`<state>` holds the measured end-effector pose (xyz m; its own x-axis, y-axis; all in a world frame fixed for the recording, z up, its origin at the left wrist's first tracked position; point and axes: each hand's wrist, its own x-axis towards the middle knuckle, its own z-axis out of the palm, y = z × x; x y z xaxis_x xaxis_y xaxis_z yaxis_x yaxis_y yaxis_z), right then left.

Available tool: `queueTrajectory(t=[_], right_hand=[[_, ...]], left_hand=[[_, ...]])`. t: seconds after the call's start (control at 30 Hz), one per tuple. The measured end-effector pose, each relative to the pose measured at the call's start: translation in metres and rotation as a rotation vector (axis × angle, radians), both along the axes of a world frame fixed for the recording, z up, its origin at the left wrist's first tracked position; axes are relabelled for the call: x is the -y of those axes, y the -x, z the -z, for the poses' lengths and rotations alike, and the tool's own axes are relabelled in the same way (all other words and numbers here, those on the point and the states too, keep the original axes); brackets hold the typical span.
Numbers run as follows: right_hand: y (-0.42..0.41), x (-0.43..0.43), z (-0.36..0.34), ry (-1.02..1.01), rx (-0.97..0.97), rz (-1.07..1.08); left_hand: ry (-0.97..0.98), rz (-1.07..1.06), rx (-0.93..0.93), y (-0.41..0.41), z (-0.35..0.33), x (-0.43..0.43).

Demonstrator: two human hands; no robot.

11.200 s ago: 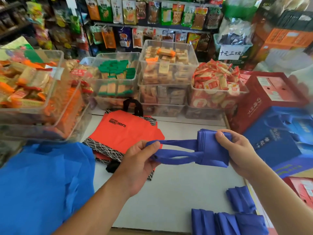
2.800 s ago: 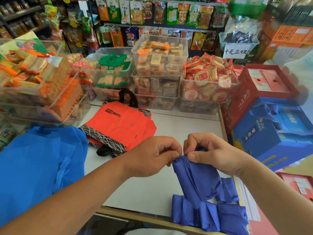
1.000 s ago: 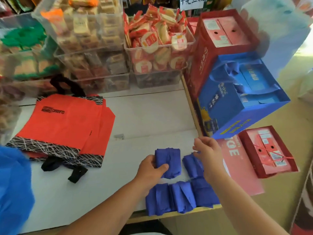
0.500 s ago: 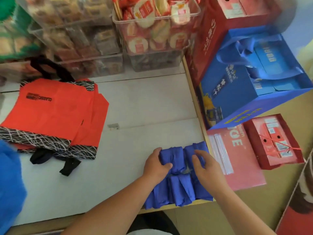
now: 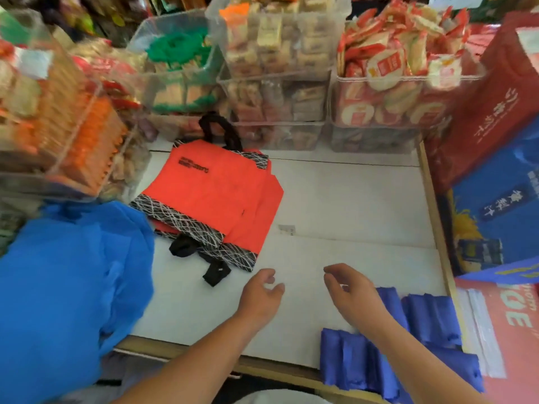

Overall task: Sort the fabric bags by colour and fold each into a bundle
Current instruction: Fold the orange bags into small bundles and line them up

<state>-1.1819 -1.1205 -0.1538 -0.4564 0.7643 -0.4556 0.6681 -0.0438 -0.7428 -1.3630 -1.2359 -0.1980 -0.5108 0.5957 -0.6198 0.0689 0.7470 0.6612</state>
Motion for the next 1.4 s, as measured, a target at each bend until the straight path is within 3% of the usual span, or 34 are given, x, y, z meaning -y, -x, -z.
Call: queueTrajectory(t=[0.17,0.4,0.53,0.63,0.77,1.03,1.1,1.13,1.2,1.27,1.4], right_hand=[[0.101,0.016,0.003,0.046,0.033,-0.23],[0.222,0.026,0.026,0.065,0.076,-0.168],[0.261,0.035,0.041,0.083,0.127,-0.191],[0.268,0.046,0.049,0.169,0.125,-0.138],[0.258,0.042,0.048,0.357,-0.009,0.05],[0.234,0.035,0.049,0.465,-0.072,0.06],[0.23,0.033,0.048,0.337,-0.069,0.098],[0.228,0.03,0.046,0.166,-0.023,0.084],[0.222,0.02,0.037,-0.325,0.094,-0.064],[0.207,0.007,0.031,-0.745,0.086,-0.314],[0.169,0.003,0.03,-0.982,0.279,-0.637]], left_hand=[[0.051,-0.102,-0.141,0.11,-0.017,0.05],[-0.028,-0.033,-0.28,0.212,-0.002,0.06],[-0.136,0.44,-0.763,0.251,0.012,0.051],[-0.002,0.678,-0.75,0.255,0.032,0.031],[0.221,0.598,-0.778,0.248,0.053,-0.005],[0.14,0.784,-0.757,0.258,0.048,-0.012],[0.042,0.795,-0.731,0.264,0.04,-0.002],[-0.005,0.801,-0.757,0.264,0.036,0.005],[-0.097,0.85,-0.857,0.261,0.025,0.019],[-0.212,0.928,-0.93,0.249,0.015,0.035],[-0.357,0.911,-0.945,0.231,-0.002,0.067]])
